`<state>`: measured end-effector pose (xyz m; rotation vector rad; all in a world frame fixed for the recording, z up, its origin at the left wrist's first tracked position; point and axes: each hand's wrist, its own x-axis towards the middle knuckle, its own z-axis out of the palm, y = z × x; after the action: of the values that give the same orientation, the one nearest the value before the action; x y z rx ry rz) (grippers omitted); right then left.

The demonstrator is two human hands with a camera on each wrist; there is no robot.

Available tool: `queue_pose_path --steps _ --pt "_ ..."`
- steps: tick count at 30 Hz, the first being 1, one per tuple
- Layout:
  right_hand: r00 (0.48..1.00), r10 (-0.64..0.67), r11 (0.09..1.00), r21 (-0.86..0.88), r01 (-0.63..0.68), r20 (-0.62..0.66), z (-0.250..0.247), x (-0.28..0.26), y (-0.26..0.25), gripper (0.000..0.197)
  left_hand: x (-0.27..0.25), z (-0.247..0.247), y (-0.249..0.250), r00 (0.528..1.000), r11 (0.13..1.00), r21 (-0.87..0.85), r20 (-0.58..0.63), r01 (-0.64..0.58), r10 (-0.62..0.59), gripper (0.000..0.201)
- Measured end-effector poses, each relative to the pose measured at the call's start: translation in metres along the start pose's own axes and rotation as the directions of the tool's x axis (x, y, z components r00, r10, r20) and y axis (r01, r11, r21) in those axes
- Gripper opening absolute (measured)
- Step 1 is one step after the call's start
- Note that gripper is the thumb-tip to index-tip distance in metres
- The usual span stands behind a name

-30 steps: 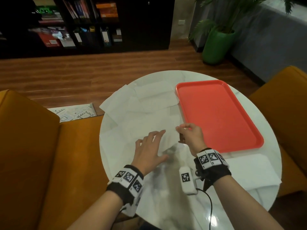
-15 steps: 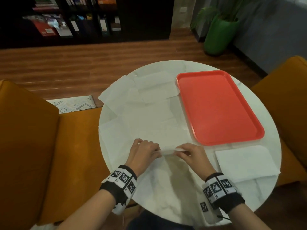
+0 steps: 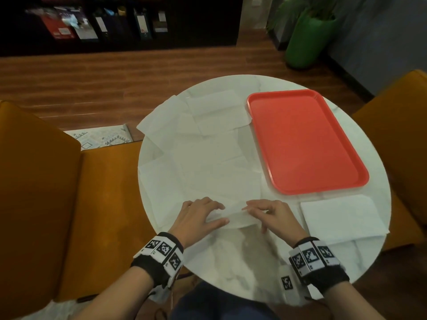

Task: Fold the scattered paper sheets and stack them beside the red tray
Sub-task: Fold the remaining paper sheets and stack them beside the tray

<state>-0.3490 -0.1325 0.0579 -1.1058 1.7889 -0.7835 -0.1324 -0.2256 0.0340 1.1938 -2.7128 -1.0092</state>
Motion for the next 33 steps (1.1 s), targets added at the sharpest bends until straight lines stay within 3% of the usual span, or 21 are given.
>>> queue_pose_path --steps 7,14,20,22,26,30,33 --pt "0.996 0.016 0.999 -0.035 -0.019 -0.09 -0.013 -0.011 0.008 0.013 -0.005 -0.004 -0.01 0.999 0.997 0.066 -0.033 0.029 -0.027 0.025" --pt "0.978 0.054 0.998 -0.027 -0.06 -0.204 -0.02 -0.008 0.019 0.015 -0.011 -0.023 -0.023 0.989 0.949 -0.29 -0.04 0.122 -0.14 0.015" --pt "0.933 0.067 0.984 -0.129 -0.119 -0.354 -0.032 0.038 0.013 0.016 0.045 -0.042 -0.011 0.97 0.924 -0.362 -0.156 0.121 -0.188 0.018" --pt "0.923 0.071 0.977 -0.159 -0.14 -0.378 -0.031 0.046 0.014 0.02 0.056 -0.039 -0.007 0.967 0.954 -0.285 -0.201 0.096 -0.157 0.03" --pt "0.896 0.053 0.967 -0.2 -0.155 -0.44 -0.026 0.048 0.016 0.018 0.049 -0.017 0.003 0.955 0.996 0.091 -0.293 -0.012 0.038 0.038" --pt "0.85 -0.074 0.931 -0.341 -0.128 -0.521 -0.008 0.036 0.014 0.027 0.024 0.024 0.003 0.979 0.959 0.249 -0.116 -0.133 0.166 0.032" --pt "0.923 -0.174 0.921 -0.388 0.03 -0.343 0.023 0.02 0.008 0.03 0.011 0.042 -0.005 0.989 0.945 0.309 -0.064 -0.108 0.134 0.038"
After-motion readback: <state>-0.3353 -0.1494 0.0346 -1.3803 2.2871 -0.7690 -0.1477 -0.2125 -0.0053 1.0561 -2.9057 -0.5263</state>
